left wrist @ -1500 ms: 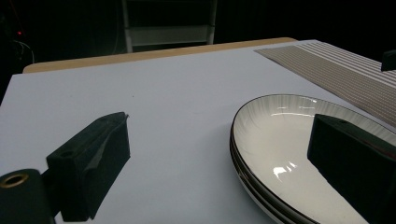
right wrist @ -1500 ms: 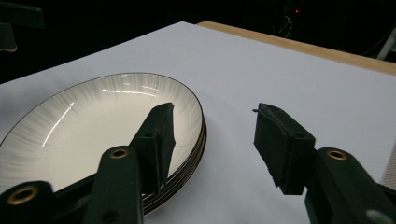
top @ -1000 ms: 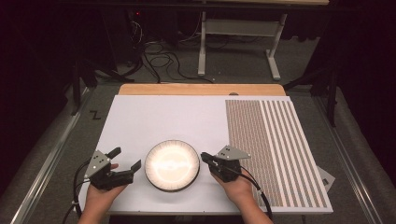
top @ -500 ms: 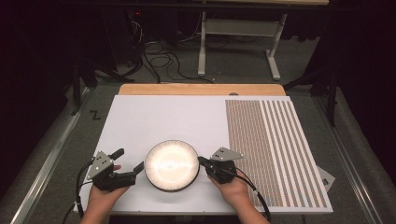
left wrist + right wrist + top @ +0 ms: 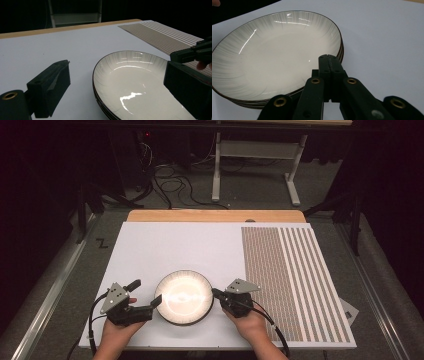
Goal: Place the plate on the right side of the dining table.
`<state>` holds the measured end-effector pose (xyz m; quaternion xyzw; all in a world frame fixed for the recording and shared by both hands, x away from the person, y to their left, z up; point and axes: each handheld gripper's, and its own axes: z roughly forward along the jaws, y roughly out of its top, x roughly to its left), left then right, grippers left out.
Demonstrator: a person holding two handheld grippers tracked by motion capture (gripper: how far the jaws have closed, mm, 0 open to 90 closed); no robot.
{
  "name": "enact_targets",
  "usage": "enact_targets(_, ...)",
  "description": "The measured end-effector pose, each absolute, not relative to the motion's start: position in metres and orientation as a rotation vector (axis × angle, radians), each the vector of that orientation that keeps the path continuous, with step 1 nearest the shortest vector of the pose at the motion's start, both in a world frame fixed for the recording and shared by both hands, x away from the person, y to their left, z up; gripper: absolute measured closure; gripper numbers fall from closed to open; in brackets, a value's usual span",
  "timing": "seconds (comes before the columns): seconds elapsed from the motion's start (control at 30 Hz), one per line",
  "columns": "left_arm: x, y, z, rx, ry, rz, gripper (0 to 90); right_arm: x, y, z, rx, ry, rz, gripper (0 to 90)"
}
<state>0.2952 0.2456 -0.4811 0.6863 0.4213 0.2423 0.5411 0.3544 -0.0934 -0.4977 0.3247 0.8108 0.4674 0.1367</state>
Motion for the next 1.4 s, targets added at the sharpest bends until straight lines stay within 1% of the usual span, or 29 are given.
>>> enact_targets(0.57,0.297,0.248,-0.484,1.635,1.01,0.538,8.1,0.353,-0.089,-0.5,0.93,2.36,1.358,90.0)
enact_targets(0.97,0.301,0.253,-0.488,1.609,1.052,0.472,9.5,0.353,-0.086,-0.5,0.925,2.37,1.361,90.0)
enact_targets(1.0,0.301,0.249,-0.489,1.54,1.078,0.448,9.4,0.352,-0.085,-0.501,0.924,2.368,1.366,90.0)
enact_targets(1.03,0.301,0.248,-0.489,1.517,1.086,0.444,9.3,0.352,-0.084,-0.501,0.919,2.372,1.359,90.0)
enact_targets(1.2,0.302,0.249,-0.489,1.518,1.091,0.458,9.4,0.351,-0.079,-0.502,0.902,2.392,1.358,90.0)
enact_targets(1.23,0.301,0.256,-0.488,1.61,1.063,0.476,9.4,0.351,-0.078,-0.502,0.901,2.395,1.359,90.0)
enact_targets(1.4,0.302,0.256,-0.488,1.616,1.063,0.467,9.5,0.351,-0.074,-0.505,0.889,2.412,1.346,90.0)
